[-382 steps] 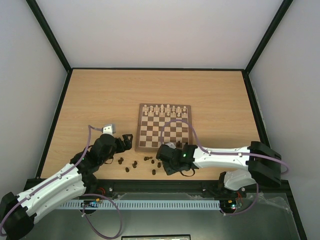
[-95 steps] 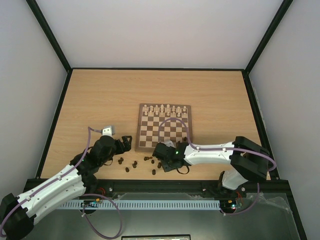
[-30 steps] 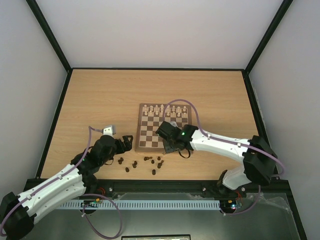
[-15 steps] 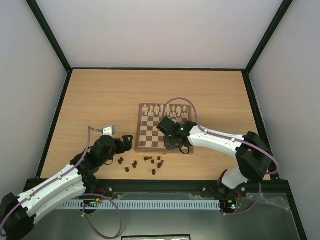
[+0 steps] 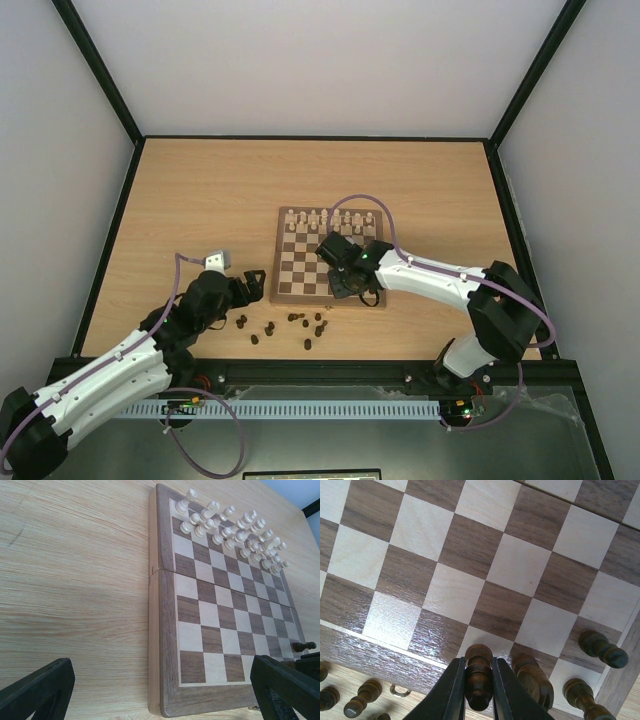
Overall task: Set up the chess pieces on the board
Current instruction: Place the chess piece on the chessboard.
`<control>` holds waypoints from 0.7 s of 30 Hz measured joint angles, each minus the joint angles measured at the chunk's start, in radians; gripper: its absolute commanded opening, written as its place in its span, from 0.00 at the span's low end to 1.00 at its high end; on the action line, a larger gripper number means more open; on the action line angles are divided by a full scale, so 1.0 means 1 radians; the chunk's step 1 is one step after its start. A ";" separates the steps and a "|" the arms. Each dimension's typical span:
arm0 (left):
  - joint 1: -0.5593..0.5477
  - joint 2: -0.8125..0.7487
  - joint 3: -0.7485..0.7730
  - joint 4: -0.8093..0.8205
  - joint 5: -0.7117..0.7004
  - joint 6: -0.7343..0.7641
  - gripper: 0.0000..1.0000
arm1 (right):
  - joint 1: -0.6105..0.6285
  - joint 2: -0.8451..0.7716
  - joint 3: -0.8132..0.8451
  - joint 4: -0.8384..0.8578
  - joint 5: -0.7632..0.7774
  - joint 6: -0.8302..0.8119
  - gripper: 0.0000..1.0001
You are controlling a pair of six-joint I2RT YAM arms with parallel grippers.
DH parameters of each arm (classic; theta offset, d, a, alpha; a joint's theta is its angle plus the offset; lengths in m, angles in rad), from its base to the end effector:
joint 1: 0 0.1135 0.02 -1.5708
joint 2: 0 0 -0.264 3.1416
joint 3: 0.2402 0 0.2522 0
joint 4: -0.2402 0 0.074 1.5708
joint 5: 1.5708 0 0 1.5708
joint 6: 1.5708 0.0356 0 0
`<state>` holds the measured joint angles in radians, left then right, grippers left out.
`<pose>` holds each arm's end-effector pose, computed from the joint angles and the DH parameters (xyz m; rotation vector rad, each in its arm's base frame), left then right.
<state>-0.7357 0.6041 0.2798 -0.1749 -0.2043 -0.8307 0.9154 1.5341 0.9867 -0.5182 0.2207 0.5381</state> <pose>0.1158 -0.0950 0.1902 -0.2319 2.1337 -0.7418 0.1911 0.2357 0.2059 -0.4164 2.5792 0.2316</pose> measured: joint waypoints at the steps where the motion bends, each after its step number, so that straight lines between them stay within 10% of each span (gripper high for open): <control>1: 0.000 0.000 0.000 0.000 0.000 0.000 0.99 | 0.000 0.000 -0.001 0.000 0.000 0.000 0.15; 21: 0.000 0.000 0.000 -0.003 -0.007 0.000 0.99 | -0.003 -0.029 -0.003 -0.005 -0.019 -0.011 0.34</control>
<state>-0.7357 0.6044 0.2798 -0.1783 -0.2111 -0.8310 0.9127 1.5055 0.9836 -0.5236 0.2016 0.5266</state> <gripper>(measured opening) 0.991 0.326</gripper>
